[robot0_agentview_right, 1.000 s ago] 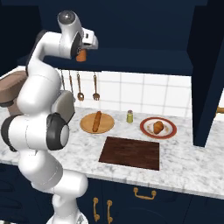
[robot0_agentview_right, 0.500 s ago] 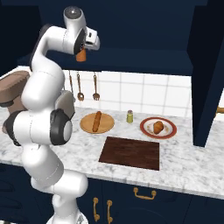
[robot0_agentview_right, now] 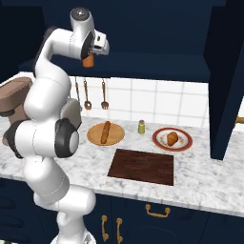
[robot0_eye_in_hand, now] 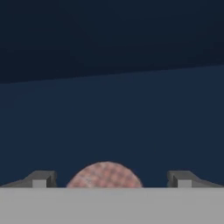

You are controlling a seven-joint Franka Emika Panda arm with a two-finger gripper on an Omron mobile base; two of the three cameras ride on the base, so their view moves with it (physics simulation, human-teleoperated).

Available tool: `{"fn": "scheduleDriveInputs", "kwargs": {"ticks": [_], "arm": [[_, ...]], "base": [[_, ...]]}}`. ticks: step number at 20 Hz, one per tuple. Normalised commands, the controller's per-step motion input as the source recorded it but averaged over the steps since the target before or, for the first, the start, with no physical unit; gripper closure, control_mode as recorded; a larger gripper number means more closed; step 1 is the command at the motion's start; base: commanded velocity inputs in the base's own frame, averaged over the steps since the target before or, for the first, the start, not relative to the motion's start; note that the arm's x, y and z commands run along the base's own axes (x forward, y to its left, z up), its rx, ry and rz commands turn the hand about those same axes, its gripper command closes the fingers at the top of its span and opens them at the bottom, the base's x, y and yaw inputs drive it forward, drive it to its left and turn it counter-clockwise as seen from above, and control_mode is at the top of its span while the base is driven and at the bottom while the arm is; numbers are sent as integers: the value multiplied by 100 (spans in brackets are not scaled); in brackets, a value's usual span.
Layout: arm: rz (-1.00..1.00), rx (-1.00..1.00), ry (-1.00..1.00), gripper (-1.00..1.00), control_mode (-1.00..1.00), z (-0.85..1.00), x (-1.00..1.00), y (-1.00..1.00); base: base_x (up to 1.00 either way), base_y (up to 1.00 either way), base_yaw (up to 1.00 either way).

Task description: From the different types of pastries on the counter, select a croissant and place it on the cutting board. Then retrieve a jar of jam from the cabinet and place it alongside the croissant on the cutting board.

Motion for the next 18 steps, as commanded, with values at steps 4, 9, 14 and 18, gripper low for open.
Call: {"fn": "scheduleDriveInputs", "kwargs": {"ticks": [4, 9, 14, 18], "arm": [[0, 0, -7, -100, -100, -24, 0, 2], [0, 0, -7, -100, -100, -17, 11, 26], [0, 0, 0, 100, -100, -16, 10, 19], [1, 0, 0, 100, -100, -8, 0, 0]], "base": [[0, 0, 0], [0, 0, 0], [0, 0, 0], [0, 0, 0]]}}
